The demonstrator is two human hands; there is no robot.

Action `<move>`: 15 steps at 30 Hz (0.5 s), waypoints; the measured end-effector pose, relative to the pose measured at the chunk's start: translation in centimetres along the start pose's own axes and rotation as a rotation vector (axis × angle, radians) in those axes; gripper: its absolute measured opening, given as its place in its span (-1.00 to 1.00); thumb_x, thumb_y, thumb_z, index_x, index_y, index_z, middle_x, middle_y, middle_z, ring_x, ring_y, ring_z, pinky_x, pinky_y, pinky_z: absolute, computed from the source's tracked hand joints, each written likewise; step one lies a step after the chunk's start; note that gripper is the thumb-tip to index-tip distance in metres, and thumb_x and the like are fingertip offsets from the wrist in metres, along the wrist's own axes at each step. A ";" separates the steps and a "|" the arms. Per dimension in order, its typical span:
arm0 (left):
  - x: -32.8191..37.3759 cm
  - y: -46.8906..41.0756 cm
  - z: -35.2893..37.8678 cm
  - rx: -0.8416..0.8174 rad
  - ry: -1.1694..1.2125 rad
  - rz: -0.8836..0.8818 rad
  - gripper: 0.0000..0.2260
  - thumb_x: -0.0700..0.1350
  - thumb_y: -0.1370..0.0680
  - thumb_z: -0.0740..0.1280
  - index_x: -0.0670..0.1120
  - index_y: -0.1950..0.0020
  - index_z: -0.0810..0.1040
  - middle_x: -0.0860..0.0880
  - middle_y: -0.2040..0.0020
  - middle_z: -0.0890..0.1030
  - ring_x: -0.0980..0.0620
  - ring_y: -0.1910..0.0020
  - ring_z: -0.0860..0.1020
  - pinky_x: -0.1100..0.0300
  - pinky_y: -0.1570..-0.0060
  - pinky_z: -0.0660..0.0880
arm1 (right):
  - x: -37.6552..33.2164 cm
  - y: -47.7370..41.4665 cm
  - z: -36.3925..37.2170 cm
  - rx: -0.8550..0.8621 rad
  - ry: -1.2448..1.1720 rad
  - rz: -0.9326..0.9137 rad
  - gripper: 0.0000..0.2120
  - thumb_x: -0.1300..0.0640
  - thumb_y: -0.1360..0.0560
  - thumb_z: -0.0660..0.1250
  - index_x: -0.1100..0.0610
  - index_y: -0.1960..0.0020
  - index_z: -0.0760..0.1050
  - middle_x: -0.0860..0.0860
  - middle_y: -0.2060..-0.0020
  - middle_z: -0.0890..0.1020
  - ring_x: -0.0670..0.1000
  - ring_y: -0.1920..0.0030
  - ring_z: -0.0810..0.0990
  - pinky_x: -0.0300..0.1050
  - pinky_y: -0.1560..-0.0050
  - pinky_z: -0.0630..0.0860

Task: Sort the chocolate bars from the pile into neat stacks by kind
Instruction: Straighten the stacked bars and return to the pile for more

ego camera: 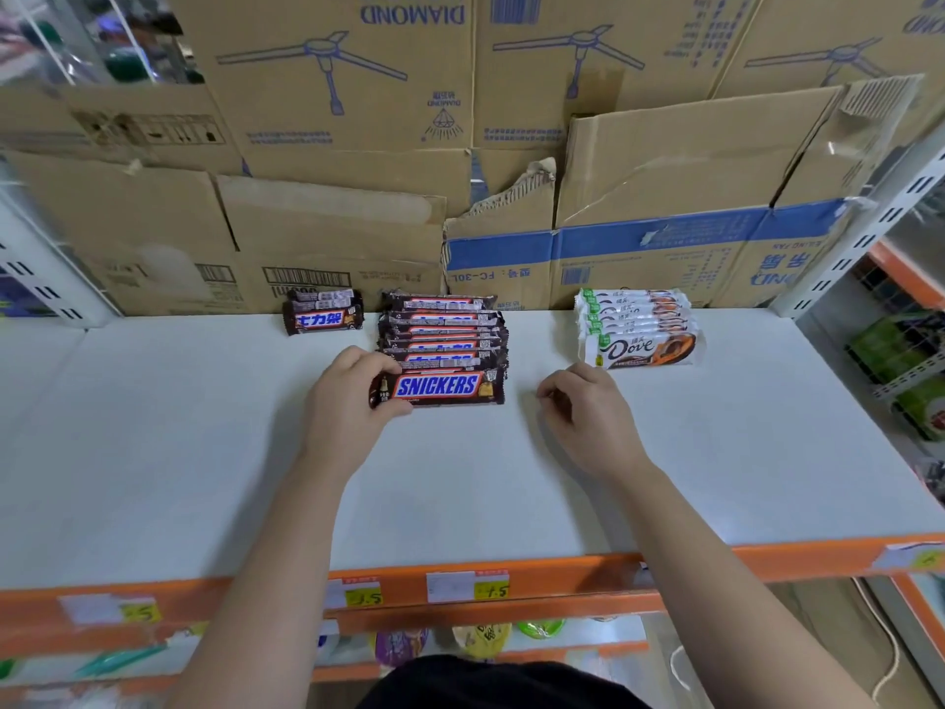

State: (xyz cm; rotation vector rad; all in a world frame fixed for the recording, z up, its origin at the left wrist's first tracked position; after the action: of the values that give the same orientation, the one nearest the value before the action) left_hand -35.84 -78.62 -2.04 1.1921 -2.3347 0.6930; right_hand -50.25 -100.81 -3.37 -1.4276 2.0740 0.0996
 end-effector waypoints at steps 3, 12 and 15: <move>0.2 -0.1 0.0 0.002 0.013 -0.001 -0.68 -0.15 -0.29 0.55 -0.03 0.02 0.56 0.03 0.05 0.53 0.00 0.11 0.53 0.12 0.15 0.45 | -0.1 0.1 0.0 -0.010 0.013 0.002 -0.88 0.28 -0.41 0.33 0.16 0.09 0.59 0.05 0.19 0.56 0.16 0.10 0.49 -0.11 0.15 0.40; 0.4 1.3 -0.8 -0.188 0.078 0.038 -0.68 0.09 -0.28 0.56 0.05 0.08 0.57 0.13 0.02 0.54 0.12 0.04 0.48 0.14 0.11 0.46 | -1.5 0.5 0.0 -0.019 -0.061 -0.013 -0.78 0.03 -0.51 0.22 0.12 0.12 0.57 -0.04 0.22 0.54 0.06 0.11 0.46 -0.12 0.15 0.37; 0.1 1.3 -0.6 -0.173 0.042 0.045 -0.66 0.03 -0.39 0.49 0.00 -0.13 0.60 0.06 -0.04 0.59 0.06 -0.03 0.48 0.10 0.03 0.45 | -1.7 0.5 0.2 -0.050 -0.058 -0.024 -0.81 0.03 -0.53 0.26 0.11 0.08 0.59 -0.06 0.20 0.54 0.06 0.09 0.46 -0.13 0.13 0.37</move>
State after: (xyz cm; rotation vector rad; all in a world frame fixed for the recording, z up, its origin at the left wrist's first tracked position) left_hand -36.89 -77.64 -1.83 1.0421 -2.3393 0.5137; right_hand -50.13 -99.10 -2.78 -1.4615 2.0198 0.1828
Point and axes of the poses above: each hand's wrist, its own y-axis away from the middle knuckle, its own z-axis out of the palm, x = y × z, the point moved 1 cm from there along -y, towards the middle knuckle
